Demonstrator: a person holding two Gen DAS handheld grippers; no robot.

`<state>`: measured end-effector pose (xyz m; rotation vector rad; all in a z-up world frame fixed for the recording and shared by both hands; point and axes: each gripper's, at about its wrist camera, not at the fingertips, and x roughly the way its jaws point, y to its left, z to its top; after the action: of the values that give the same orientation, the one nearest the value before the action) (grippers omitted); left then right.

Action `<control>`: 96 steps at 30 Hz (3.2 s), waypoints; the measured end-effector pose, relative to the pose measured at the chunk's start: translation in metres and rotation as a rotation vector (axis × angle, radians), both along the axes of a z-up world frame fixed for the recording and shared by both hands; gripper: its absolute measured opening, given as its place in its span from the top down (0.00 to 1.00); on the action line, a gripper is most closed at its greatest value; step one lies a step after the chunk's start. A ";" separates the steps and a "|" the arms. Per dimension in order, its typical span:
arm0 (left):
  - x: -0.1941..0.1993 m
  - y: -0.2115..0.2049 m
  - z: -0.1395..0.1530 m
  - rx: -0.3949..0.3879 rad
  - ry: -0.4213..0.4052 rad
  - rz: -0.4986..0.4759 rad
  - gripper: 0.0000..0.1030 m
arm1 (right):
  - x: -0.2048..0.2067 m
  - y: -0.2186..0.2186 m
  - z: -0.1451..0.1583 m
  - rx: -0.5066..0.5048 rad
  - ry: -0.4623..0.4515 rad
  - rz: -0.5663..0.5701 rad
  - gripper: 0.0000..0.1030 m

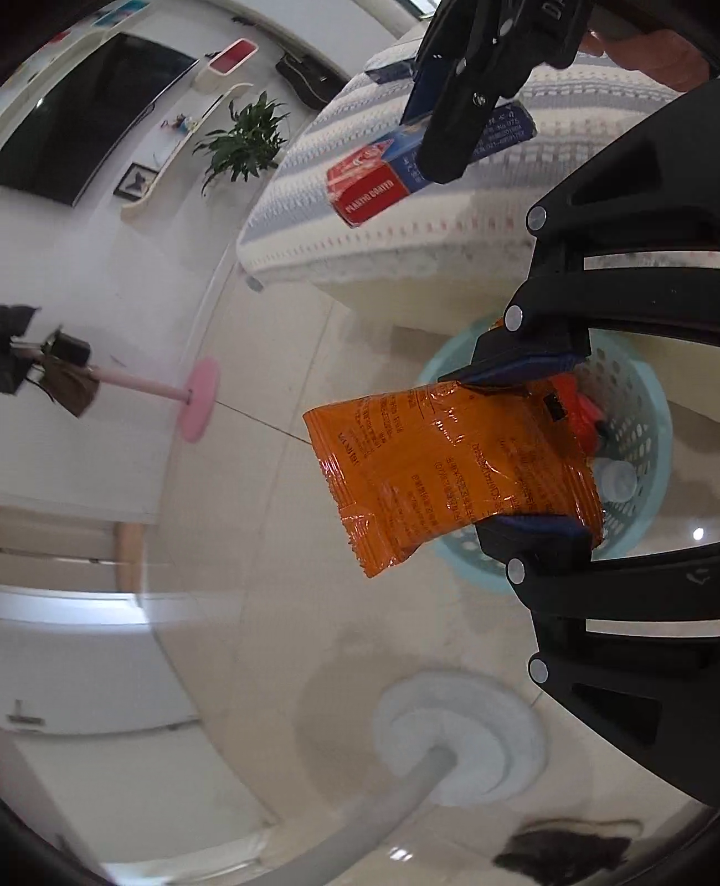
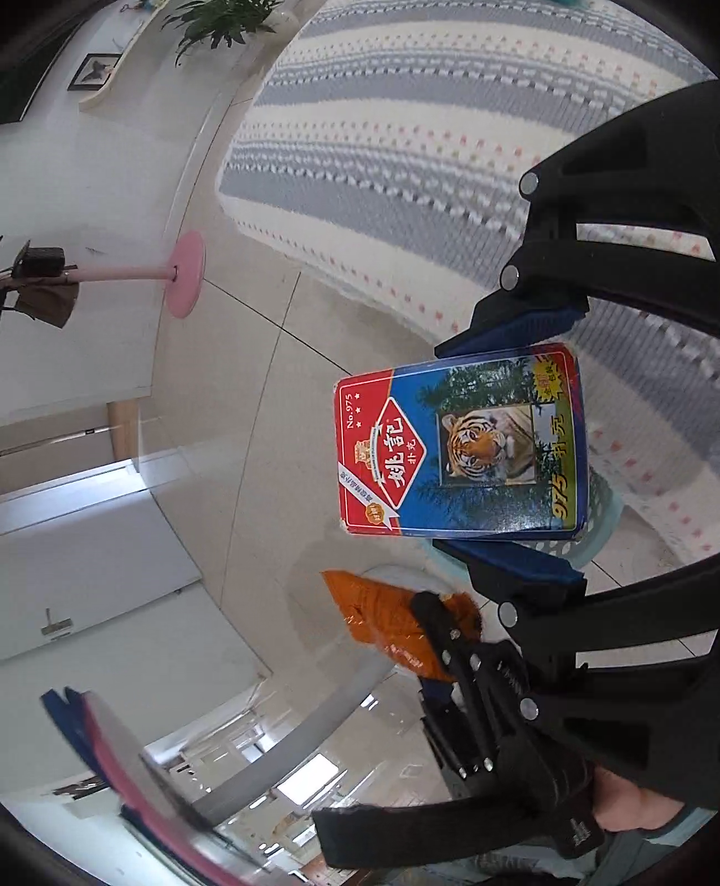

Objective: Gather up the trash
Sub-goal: 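Carry orange wrapper and tiger card box over the basket and release both, then move both grippers back toward the teal packet and milk carton, then grasp the teal packet with the right gripper and lift it, then grasp the white milk carton with the left gripper and lift it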

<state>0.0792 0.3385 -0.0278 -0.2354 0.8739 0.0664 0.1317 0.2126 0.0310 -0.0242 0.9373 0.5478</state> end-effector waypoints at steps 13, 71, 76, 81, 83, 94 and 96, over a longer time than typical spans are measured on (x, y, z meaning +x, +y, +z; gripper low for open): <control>-0.001 0.023 -0.025 -0.033 0.014 0.062 0.34 | -0.005 0.015 -0.009 0.011 0.012 0.015 0.38; 0.109 -0.439 -0.005 -0.146 -0.056 -0.648 0.32 | -0.028 -0.424 -0.051 -0.082 -0.044 -0.715 0.66; 0.133 -0.489 -0.019 -0.140 0.001 -0.658 0.22 | -0.036 -0.462 -0.053 -0.045 -0.035 -0.773 0.66; 0.153 -0.525 -0.042 -0.009 0.068 -0.655 0.46 | -0.046 -0.481 -0.061 0.002 -0.013 -0.794 0.66; 0.149 -0.527 -0.040 0.017 0.051 -0.666 0.47 | -0.050 -0.486 -0.062 0.030 -0.010 -0.799 0.66; 0.036 -0.430 -0.014 0.016 0.048 -0.571 0.48 | -0.085 -0.445 -0.039 0.054 -0.013 -0.694 0.66; 0.001 -0.399 -0.017 0.024 0.071 -0.533 0.48 | -0.094 -0.426 -0.034 0.044 0.002 -0.622 0.66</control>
<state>0.0806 -0.0601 -0.0445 0.0284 0.9818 -0.4129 0.0373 -0.2134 -0.0031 0.2989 0.8780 -0.0086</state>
